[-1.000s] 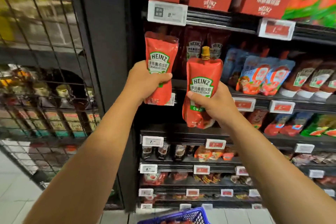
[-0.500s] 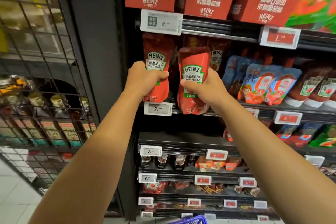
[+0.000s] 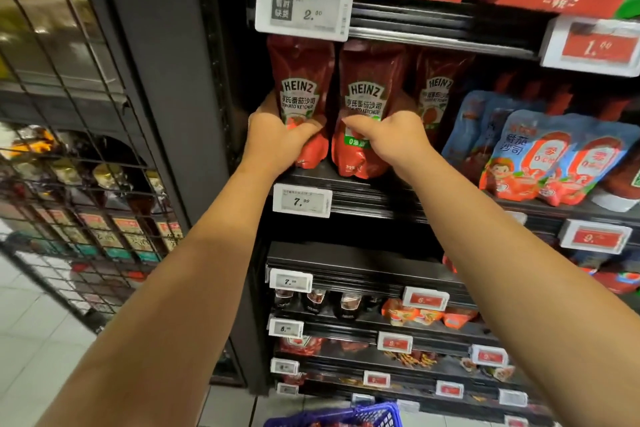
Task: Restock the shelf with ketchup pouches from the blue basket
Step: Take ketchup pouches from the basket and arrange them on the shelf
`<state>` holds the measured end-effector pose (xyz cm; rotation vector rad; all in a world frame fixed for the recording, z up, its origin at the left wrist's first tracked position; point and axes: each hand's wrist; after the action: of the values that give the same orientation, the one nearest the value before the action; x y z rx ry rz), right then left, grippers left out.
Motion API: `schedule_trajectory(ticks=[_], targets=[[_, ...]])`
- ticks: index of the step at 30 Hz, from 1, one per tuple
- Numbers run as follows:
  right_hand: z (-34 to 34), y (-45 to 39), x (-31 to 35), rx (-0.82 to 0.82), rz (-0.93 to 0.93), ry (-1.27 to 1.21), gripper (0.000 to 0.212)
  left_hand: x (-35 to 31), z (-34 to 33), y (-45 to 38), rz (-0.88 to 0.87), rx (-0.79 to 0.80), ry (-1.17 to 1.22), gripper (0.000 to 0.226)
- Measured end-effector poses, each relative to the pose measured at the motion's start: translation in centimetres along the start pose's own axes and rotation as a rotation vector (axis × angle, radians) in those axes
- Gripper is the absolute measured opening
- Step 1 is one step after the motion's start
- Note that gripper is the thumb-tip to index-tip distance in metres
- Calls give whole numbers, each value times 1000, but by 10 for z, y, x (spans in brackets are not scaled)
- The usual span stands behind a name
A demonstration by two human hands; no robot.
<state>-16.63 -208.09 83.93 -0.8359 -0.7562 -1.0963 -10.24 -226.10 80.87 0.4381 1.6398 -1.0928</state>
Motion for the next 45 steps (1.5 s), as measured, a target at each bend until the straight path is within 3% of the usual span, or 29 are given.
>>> schedule_trajectory(ticks=[5,10,14,17,19,22,25,28,32,39,45], targets=[[-6,-12,-16,-34,-48,95,45,-2,0,2,-40,-44,-36,56],[4,-5,-28,-62,131,180,46,-3,1,10,-95,-50,-100,54],[11,1,-36,-28,195,62,71,-3,2,31,-110,-66,-161,75],[17,1,-34,-14,170,174,42,-4,1,60,-201,-133,-202,69],[19,0,-29,-22,141,227,35,-7,-3,76,-306,-153,-220,57],[23,2,-23,-50,97,262,55,-12,-9,91,-430,-34,-251,45],[33,15,-13,-21,119,67,27,-19,-9,100,-507,150,-247,49],[47,33,1,110,104,-178,28,-32,-11,105,-571,295,-213,53],[66,54,16,301,63,-247,29,-59,-22,112,-650,326,-142,47],[81,86,25,391,8,-348,26,-85,-31,123,-695,379,-55,36],[80,94,16,409,-26,-379,29,-84,-42,128,-587,412,-5,38]])
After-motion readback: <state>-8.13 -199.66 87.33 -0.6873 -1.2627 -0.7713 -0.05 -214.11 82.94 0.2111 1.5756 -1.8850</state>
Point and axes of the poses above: each hand's wrist, its own y-axis away from the middle knuckle, its own z-axis out of the back of the hand, x = y × z, and after that the axes turned 12 degrees about y, right-handed
